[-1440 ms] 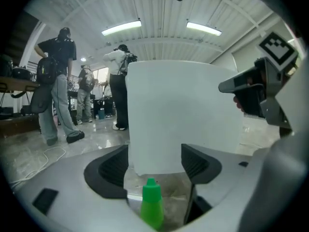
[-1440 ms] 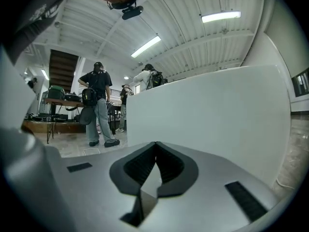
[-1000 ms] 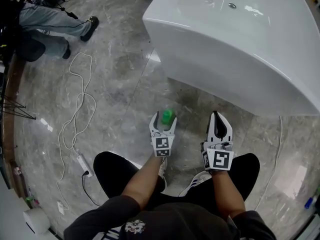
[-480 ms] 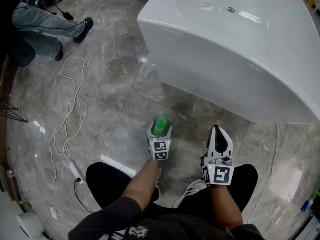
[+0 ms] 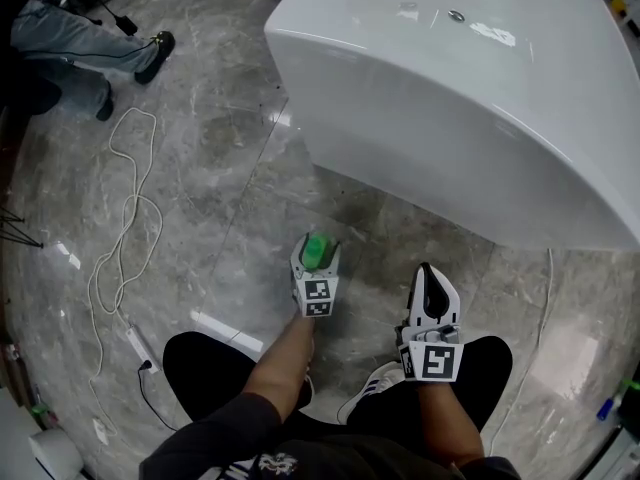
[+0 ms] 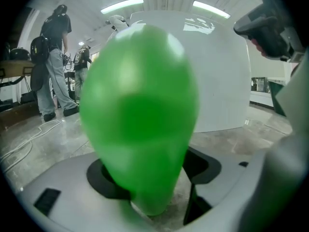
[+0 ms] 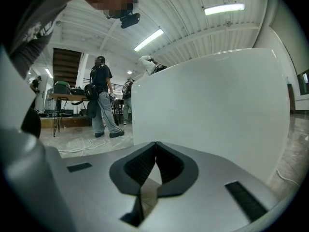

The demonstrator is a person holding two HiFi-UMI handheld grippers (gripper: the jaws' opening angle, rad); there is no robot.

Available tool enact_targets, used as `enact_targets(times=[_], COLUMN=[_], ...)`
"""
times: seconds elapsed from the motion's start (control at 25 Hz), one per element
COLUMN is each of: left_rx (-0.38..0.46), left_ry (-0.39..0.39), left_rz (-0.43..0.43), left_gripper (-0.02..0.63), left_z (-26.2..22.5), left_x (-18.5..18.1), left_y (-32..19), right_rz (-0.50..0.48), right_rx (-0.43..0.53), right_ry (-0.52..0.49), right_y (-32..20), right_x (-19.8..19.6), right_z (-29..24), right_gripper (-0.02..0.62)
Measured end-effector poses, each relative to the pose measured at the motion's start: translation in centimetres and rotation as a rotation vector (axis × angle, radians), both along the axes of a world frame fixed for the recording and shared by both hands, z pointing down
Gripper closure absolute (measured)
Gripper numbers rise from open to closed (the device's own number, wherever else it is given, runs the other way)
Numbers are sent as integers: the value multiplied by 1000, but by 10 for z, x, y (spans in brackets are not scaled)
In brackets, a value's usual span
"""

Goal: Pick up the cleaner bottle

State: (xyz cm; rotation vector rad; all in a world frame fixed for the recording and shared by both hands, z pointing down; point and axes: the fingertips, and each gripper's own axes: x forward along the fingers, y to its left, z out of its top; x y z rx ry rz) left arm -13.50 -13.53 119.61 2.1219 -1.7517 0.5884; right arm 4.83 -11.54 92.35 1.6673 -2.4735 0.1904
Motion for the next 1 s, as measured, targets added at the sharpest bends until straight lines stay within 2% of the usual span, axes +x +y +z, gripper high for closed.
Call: enact_targets(times=[0.08,0.2,0.24,0.44,0.6,0.8,1.0], left_rx=[3,5,4,-14,3,52,97], left_ry=[-5,-24,-28,-20,1,39,51], left_rz=[3,-8,-9,-14,-34,-52,-31], left_gripper=[285,395,410,416,417,417,419], left_z=[0,0,-1,-2,-13,-47,-91], left_x=[1,-1,0,-1,-3,-2,4], left_y=[-1,-2,-3,-7,-12,-29,-47], right_rz=[1,2,2,-10,-9,-4,26], right_rx=[-3,0,-1,-4,3,12,29], right_ry=[-1,-5,-6,-5,-7,-8,-3], right_y=[2,3,3,3,3,1,1], right_x=[1,1,1,0,-2,-4,2], right_z=[1,0,0,2,2,-6,-24], right_gripper=[580,580,580,580,580,580,580])
